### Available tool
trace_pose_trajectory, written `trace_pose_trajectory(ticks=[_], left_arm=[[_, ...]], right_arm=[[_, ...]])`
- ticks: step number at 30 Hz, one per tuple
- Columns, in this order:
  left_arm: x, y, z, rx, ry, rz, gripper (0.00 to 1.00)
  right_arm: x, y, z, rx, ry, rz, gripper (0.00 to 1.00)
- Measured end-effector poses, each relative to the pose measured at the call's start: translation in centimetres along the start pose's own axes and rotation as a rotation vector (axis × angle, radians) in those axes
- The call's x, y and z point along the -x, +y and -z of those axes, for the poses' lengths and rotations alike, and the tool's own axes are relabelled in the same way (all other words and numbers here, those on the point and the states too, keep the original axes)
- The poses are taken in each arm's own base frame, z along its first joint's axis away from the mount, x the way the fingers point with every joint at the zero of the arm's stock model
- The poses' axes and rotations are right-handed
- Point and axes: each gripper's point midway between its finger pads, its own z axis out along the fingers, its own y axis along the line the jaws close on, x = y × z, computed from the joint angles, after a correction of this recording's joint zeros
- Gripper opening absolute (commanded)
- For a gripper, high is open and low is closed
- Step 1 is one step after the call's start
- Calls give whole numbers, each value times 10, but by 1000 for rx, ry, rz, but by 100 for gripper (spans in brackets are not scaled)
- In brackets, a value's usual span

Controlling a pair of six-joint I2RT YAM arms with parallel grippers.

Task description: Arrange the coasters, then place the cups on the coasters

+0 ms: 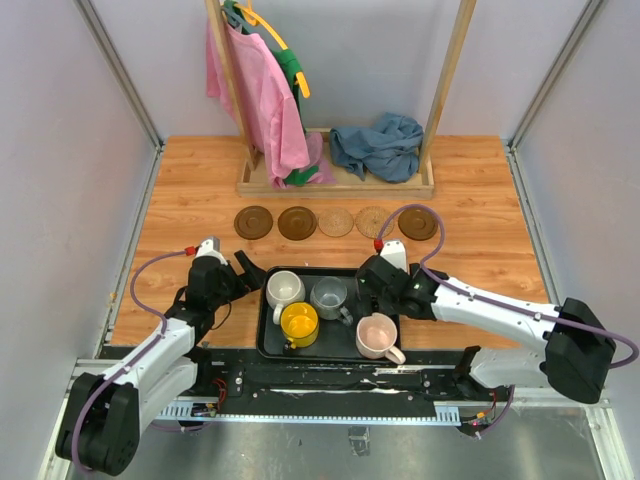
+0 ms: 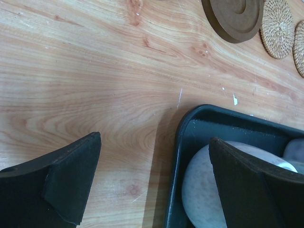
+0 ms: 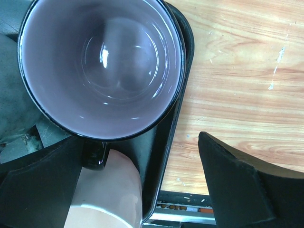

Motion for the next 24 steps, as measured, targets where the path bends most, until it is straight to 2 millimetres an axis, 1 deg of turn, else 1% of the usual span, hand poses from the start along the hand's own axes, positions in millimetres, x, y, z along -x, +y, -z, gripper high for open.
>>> trace_pose_trajectory(ticks=[5,14,16,20,24], left_arm=[[-1,1,-1,4,5,0,99],[-3,3,-3,10,14,0,99],[-3,2,-3,10,13,0,99],[-3,2,-3,8,11,0,99],[-3,2,-4,8,10,0,99]], right_arm=[[1,-5,-1,-26,-8,-2,99],[0,-29,10,-99,-46,-40,99],[-1,-32,11,-104,-51,-42,98],[0,-33,12,-101,-56,-21,92],[2,-24,11,-52,-53,23,82]])
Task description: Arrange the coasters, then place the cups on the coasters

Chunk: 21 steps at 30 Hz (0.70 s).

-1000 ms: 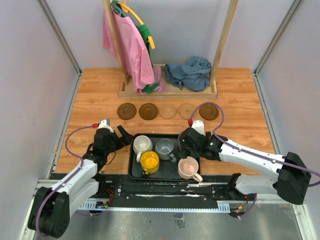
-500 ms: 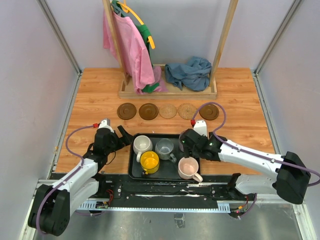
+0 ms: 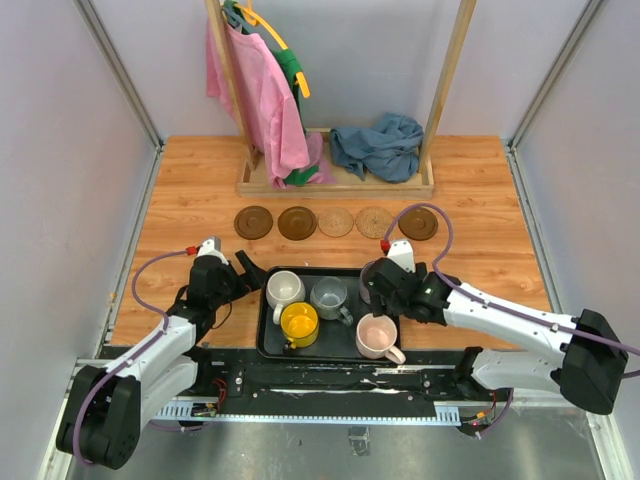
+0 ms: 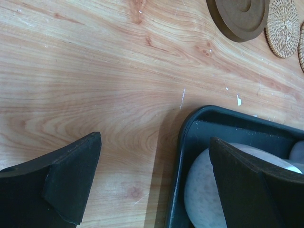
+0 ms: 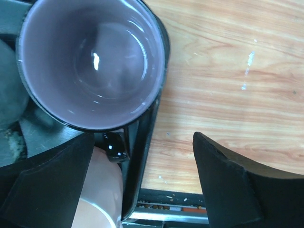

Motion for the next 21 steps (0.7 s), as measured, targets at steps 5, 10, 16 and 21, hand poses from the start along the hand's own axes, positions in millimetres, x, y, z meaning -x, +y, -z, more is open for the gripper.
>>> trace_pose_trajectory(ticks=[5,10,16,21], left_arm=[[0,0,0,0,-1,0,99],[0,0,-1,1,-1,0,99],[0,0,-1,1,0,-3,99],[0,1,-1,2,0,-7,99]], right_arm=[[3,20,-9,64,5,38,71],[4,32,-18,92,10,55,68],[3,37,-23,99,15,56,63],[2,38,-25,100,15,49,60]])
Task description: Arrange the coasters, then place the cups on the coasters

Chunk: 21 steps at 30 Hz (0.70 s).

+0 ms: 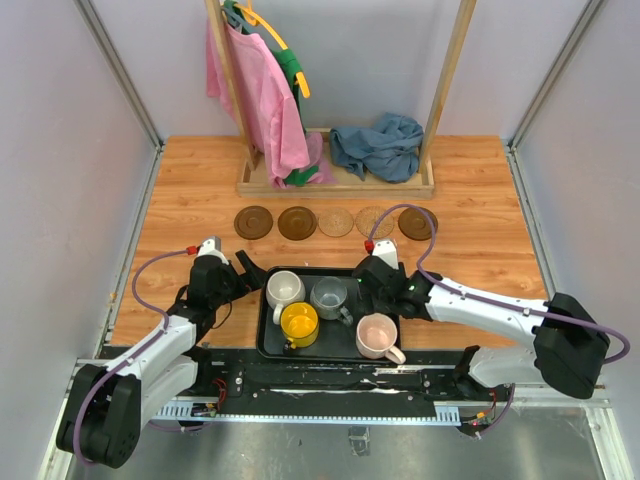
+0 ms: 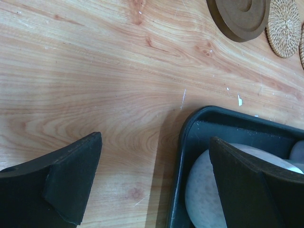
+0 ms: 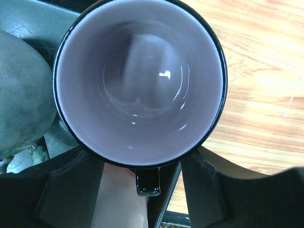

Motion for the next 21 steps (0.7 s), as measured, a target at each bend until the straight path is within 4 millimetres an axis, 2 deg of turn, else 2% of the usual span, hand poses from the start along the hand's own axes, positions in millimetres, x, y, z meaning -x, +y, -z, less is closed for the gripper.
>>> trace_pose_trajectory(ticks=[11,21], left_arm=[[0,1,0,1,0,-11,99],[1,2,0,9,-7,-12,99]], right_arm=[[-1,3,-4,3,1,-30,49],[-3,5,-5,7,7,-47,11]])
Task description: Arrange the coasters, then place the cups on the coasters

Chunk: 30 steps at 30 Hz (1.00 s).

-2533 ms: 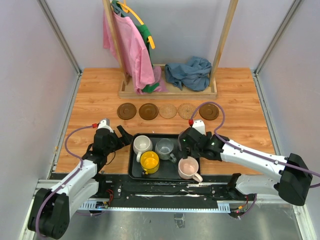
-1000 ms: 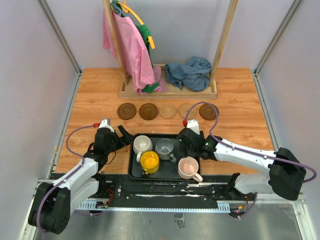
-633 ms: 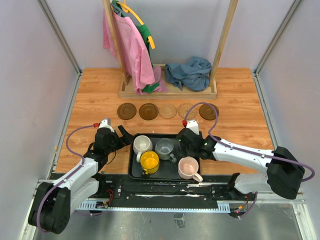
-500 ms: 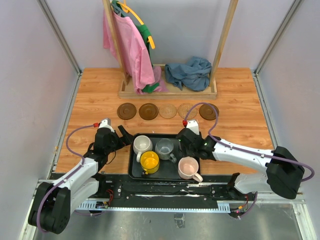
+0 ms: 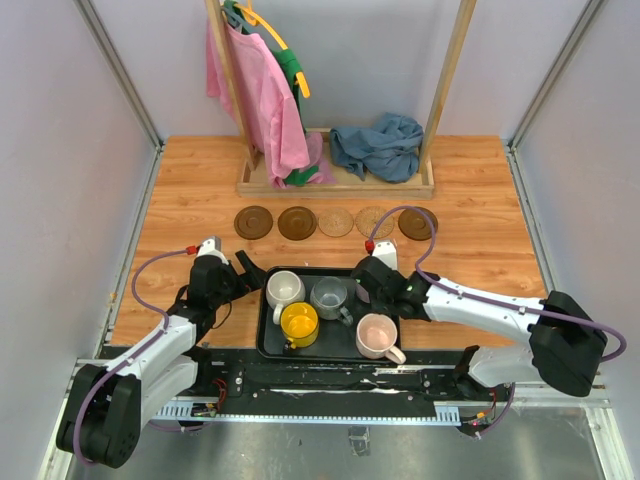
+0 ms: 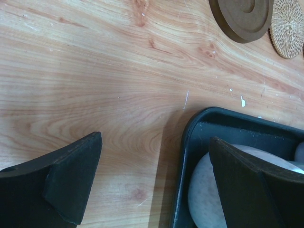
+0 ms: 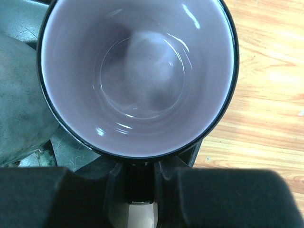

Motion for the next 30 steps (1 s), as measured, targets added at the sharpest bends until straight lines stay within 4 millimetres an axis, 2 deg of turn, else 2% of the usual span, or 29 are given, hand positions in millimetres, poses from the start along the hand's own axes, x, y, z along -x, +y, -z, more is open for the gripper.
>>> trace_pose_trajectory(ticks=[2,14,20,24,30], left_arm=[[0,0,0,2,-1,0,99],[1,2,1,11,-8,0,99],[9,0,4,9,-41,1,100],[17,-3,5,10,-63,2,99],[27,-7,3,11,-81,2,99]], right_arm=[[0,1,0,2,1,-2,1],[1,-1,0,-3,-7,2,1],[6,-17,7,-57,-37,58,1],[17,-26,10,-84,-60,90,1],[51,-51,7,-131,-131,31,1]])
